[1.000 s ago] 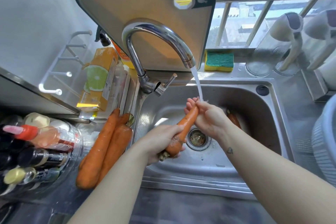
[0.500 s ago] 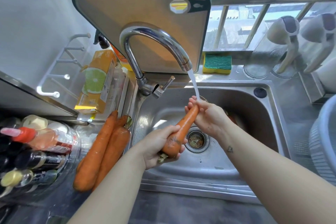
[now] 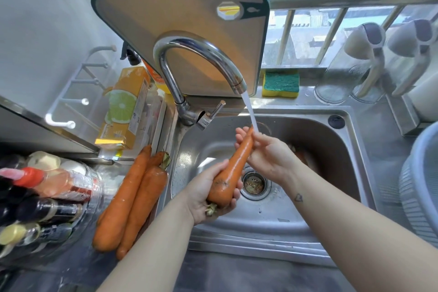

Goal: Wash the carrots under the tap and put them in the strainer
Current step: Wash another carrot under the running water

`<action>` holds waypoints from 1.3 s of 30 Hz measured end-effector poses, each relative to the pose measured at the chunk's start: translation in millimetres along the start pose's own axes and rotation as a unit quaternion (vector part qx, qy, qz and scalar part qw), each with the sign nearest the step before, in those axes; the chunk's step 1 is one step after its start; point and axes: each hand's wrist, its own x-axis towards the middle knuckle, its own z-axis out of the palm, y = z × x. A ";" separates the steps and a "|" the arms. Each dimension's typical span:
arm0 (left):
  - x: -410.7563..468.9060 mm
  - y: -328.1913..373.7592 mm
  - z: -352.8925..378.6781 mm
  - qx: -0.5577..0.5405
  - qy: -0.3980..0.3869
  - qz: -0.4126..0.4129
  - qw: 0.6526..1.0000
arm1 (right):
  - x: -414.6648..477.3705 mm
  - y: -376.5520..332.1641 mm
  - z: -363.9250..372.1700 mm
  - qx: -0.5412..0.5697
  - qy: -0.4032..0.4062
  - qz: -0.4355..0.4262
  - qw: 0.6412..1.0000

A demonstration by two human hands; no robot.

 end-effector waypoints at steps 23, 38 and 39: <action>27.2 -16.6 6.0 0.472 0.153 0.263 0.827 | 13.2 2.8 11.1 -0.287 0.061 -0.125 0.948; 7.2 6.7 13.8 0.171 0.010 0.111 0.979 | -1.3 3.5 12.2 -0.117 0.012 0.013 0.993; 7.7 7.4 16.4 0.158 -0.004 0.096 0.983 | -0.5 3.0 10.8 -0.122 0.032 0.001 0.992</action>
